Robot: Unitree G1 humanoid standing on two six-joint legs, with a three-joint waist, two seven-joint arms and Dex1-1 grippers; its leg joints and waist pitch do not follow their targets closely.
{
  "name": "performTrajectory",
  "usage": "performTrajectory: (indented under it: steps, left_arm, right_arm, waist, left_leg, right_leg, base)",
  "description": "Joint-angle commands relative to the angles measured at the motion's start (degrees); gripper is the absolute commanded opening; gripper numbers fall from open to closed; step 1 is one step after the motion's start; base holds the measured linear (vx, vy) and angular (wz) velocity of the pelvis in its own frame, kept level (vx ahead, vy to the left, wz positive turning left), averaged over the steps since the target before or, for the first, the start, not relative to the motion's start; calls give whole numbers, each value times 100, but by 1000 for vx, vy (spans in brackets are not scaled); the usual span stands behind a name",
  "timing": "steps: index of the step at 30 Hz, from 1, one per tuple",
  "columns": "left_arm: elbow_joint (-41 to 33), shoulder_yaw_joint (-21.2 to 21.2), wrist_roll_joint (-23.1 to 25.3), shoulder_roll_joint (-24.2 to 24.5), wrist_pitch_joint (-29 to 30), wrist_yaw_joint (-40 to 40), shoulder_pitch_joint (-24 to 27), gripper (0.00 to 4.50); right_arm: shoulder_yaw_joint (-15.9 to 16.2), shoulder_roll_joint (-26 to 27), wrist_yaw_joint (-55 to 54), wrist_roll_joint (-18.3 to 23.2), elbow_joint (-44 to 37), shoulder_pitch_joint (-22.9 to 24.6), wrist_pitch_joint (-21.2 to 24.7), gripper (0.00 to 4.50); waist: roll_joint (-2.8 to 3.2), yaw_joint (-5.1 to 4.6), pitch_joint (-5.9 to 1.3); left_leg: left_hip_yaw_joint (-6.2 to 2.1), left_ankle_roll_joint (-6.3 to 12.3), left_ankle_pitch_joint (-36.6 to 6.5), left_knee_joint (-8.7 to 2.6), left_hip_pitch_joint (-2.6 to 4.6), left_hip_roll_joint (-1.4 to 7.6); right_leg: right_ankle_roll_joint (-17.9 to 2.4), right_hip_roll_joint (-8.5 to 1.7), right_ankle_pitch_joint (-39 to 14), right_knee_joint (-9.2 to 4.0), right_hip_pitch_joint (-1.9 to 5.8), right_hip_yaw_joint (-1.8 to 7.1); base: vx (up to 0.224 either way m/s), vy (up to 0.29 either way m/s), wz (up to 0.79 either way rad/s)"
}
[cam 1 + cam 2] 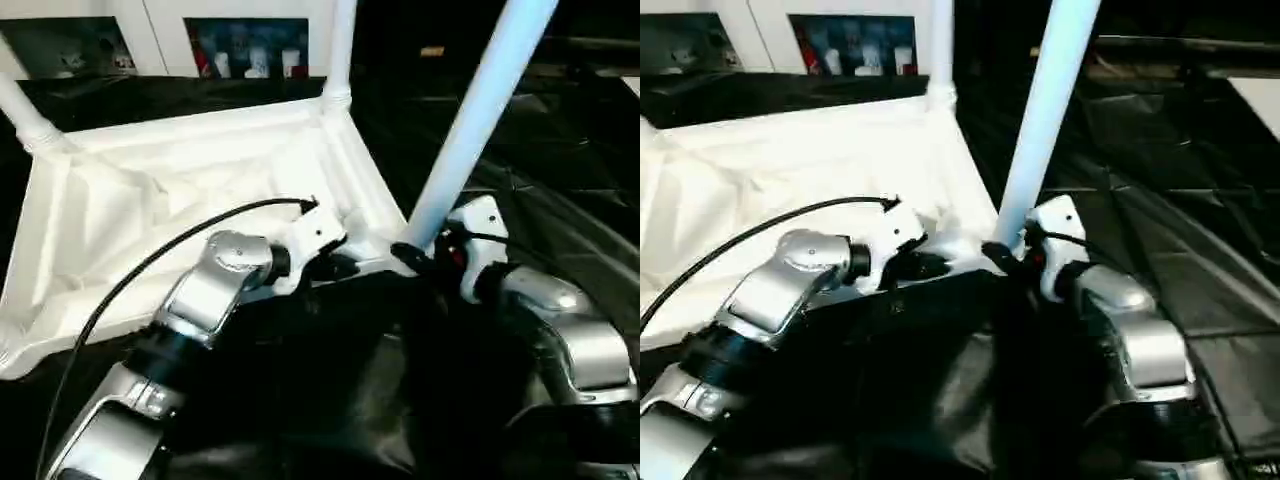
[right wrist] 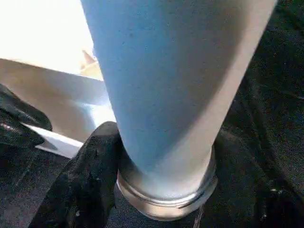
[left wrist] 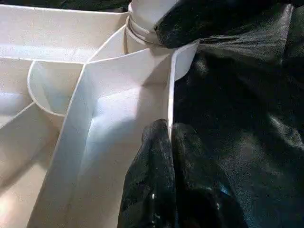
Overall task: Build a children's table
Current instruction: Rotate leg to tighten
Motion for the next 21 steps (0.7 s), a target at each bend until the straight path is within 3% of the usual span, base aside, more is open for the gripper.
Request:
performTrajectory:
  steps: [1,8,9,11,12,14,17,18,19,21]
  left_arm:
    - [52,-133,39,-7,-29,41,-13,0]
    - [-9,-208,33,98,-243,-216,74,0]
    - [2,-207,27,96,-255,-235,74,0]
    - [52,-229,33,103,-354,-291,62,0]
    - [74,-231,29,101,-416,-306,56,0]
    - [91,-228,13,98,-439,-316,50,0]
    - [24,-177,-74,107,-660,-375,67,0]
    - [-49,-118,-208,87,-623,-471,90,0]
    - [-128,-73,-296,78,-508,-519,107,0]
    - [-284,-24,-413,85,-414,-603,144,44]
  right_arm:
    - [329,87,264,280,-116,156,203,327]
    - [139,-306,366,157,-327,130,181,370]
    - [79,-468,465,153,-384,154,198,370]
    - [-52,-866,738,144,-529,263,140,370]
    - [-122,-1157,997,165,-669,403,18,370]
    - [-193,-1397,1218,195,-774,542,-106,370]
    - [-711,-1958,1839,506,-1065,974,-257,370]
    - [-842,-2037,1956,595,-1147,1064,-258,370]
    - [-916,-2092,2028,666,-1201,1119,-233,370]
    - [-1009,-2167,2152,773,-1299,1207,-202,374]
  waist:
    - [-38,4,-425]
    - [-13,51,-516]
    - [20,71,-550]
    - [13,88,-580]
    - [9,109,-575]
    - [66,141,-638]
    - [58,171,-675]
    - [93,192,-710]
    - [72,191,-714]
    - [99,182,-742]
  left_leg:
    - [-182,229,-1440,-423,84,256]
    - [-122,411,-955,-365,87,263]
    - [-115,459,-882,-348,101,264]
    - [-113,529,-786,-331,85,265]
    - [-99,612,-718,-323,93,269]
    - [-108,715,-600,-299,67,270]
    - [-110,891,-564,-266,25,262]
    - [-123,916,-603,-255,12,257]
    - [-124,931,-609,-249,0,254]
    - [-130,916,-616,-241,1,248]
  right_leg:
    - [-795,-383,-2514,-475,298,271]
    - [-1244,-362,-1407,-352,341,302]
    - [-1316,-365,-1276,-330,346,305]
    - [-1393,-355,-1072,-309,392,304]
    - [-1438,-346,-921,-303,373,313]
    - [-1539,-357,-647,-248,430,309]
    - [-1574,-361,-562,-260,457,288]
    - [-1559,-367,-705,-272,485,270]
    - [-1532,-364,-810,-279,482,257]
    - [-1497,-358,-1016,-295,475,234]
  base:
    - [0,0,0]
    - [0,0,0]
    - [0,0,0]
    - [0,0,0]
    - [0,0,0]
    - [0,0,0]
    - [0,0,0]
    - [0,0,0]
    - [0,0,0]
    - [0,0,0]
